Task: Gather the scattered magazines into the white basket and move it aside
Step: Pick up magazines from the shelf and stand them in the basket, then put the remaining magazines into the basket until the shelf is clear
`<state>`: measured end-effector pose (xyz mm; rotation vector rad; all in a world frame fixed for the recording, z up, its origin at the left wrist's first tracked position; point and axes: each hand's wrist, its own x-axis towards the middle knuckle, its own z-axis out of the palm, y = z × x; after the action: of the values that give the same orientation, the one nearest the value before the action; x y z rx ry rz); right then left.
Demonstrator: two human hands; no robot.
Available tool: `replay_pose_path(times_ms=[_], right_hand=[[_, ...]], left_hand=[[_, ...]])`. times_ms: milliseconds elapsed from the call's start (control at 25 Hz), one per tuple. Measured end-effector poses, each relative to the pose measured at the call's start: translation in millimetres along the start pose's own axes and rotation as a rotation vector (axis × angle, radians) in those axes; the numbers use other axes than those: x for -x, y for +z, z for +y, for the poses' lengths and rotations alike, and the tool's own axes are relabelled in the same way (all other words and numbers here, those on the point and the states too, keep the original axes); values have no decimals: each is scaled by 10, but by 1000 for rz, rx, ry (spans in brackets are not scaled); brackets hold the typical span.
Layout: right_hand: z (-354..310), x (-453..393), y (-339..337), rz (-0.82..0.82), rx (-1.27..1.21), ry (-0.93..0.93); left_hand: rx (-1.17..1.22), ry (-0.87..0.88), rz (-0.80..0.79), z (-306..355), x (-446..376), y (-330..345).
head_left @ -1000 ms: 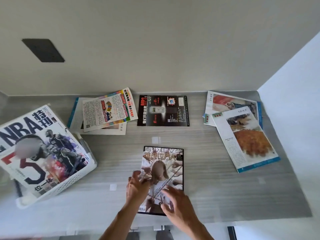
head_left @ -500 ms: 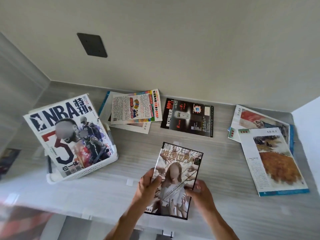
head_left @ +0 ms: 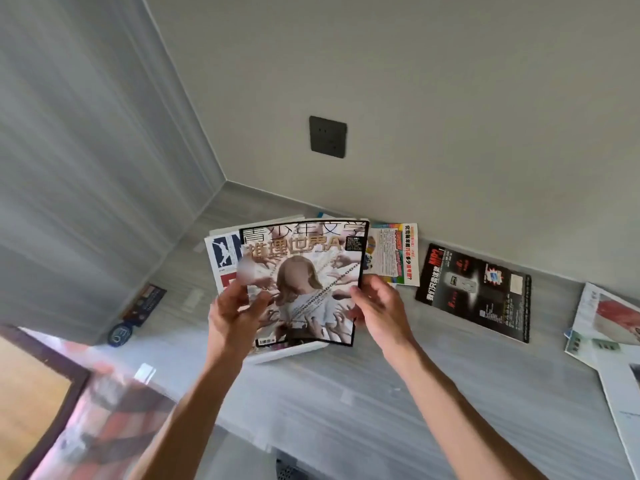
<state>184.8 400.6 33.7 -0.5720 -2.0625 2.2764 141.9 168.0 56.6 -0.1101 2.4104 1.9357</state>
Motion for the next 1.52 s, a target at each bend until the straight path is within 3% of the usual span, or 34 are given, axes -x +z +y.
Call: replay_pose_path(times_ms=[160, 280, 520, 680, 800, 880, 1040, 1320, 1400, 1520], right_hand=[[-147, -406, 673, -34, 235, -65], [25, -540, 969, 9, 447, -59], [368, -665, 1220, 19, 523, 97], [434, -637, 1154, 125, 578, 56], [623, -399, 973, 17, 894, -96], [763, -193, 883, -58, 924, -55], [905, 161, 246, 95, 804, 115], [999, 1063, -1792, 496, 796, 341], [1111, 1384, -2319, 565, 865, 437], [1209, 1601, -3009, 516, 1131, 538]], left_hand=[[-165, -55, 133, -46, -386, -470], [-206, -163, 76, -252, -518, -657], [-239, -313, -33, -623, -690, -882], [-471, -125, 175, -558, -756, -828], [-442, 36, 54, -486, -606, -605], [-421, 80, -66, -457, -468, -405], [-377, 79, -309, -390, -206, 334], [-386, 89, -754, -204, 664, 2072], [-395, 59, -834, -233, 993, 2404], [-443, 43, -900, -306, 1305, 2772]])
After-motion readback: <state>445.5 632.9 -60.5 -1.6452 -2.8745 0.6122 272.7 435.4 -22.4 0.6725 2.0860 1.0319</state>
